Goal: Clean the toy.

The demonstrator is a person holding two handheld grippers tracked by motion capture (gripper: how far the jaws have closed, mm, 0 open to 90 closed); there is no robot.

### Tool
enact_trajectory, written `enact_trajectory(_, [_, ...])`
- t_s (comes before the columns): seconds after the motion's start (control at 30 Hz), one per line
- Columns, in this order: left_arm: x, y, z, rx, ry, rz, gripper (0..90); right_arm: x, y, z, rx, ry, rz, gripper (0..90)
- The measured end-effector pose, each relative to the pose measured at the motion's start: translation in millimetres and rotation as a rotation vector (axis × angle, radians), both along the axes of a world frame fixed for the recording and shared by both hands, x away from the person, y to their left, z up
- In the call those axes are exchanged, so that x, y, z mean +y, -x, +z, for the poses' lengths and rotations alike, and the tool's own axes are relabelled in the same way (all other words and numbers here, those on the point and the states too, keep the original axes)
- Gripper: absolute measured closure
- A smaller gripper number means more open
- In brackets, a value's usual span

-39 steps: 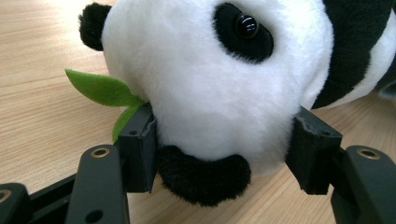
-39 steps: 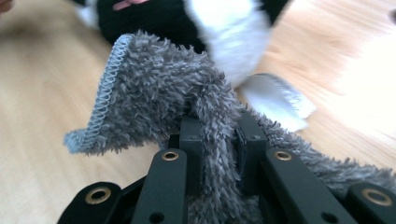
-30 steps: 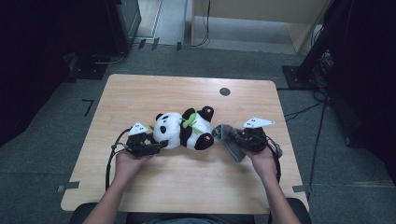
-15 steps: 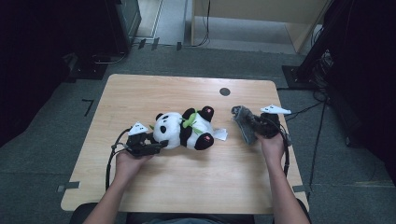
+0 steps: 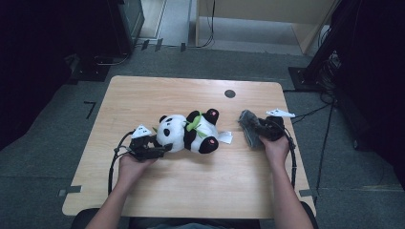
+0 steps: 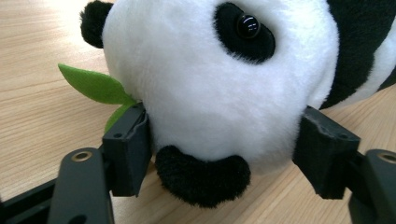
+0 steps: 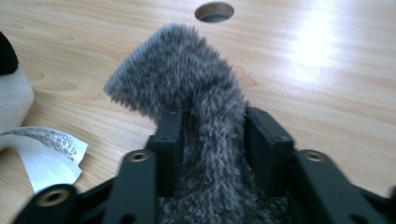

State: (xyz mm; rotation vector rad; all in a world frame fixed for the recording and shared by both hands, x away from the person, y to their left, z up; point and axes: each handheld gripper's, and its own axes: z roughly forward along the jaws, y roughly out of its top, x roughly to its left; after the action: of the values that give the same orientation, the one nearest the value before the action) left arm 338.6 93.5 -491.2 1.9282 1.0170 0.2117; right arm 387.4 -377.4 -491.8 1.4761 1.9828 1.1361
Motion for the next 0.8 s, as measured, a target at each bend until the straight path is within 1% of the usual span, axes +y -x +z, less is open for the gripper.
enact_trajectory(0.07, [0.5,-0.8,-0.5,0.002,0.009,-0.001,24.6,1.6,1.1,3.6,-0.019,-0.01,0.004,46.4])
enact_trajectory(0.2, [0.9,-1.4,-0.9,-0.003,0.005,-0.01,22.1,8.6,5.2,10.8,-0.03,-0.034,0.017,39.1])
enact_trajectory(0.3, [0.6,-1.1,-0.7,-0.01,0.0,-0.012,20.6,16.0,8.6,14.7,-0.037,-0.02,0.036,34.7])
enact_trajectory(0.37, [0.8,-1.2,-0.7,-0.01,0.001,-0.012,19.6,19.8,11.2,16.2,-0.029,0.001,0.041,30.8])
enact_trajectory(0.43, [0.7,-1.1,-0.7,-0.013,0.0,-0.014,19.2,21.4,13.0,16.8,-0.02,-0.013,0.051,27.6])
enact_trajectory(0.5, [0.5,-1.2,-0.7,-0.014,0.001,-0.014,18.8,24.6,15.6,18.4,-0.012,-0.022,0.06,26.2])
enact_trajectory(0.6, [0.7,-1.5,-0.9,-0.01,0.006,-0.015,18.3,32.6,20.3,22.3,-0.022,-0.005,0.086,25.1])
enact_trajectory(0.73, [0.9,-1.5,-0.5,-0.006,0.004,-0.017,18.2,42.9,27.2,29.1,-0.032,-0.037,0.126,25.1])
enact_trajectory(0.8, [1.0,-1.4,-0.5,-0.006,0.002,-0.018,18.2,48.1,31.3,33.8,-0.031,-0.079,0.144,25.2])
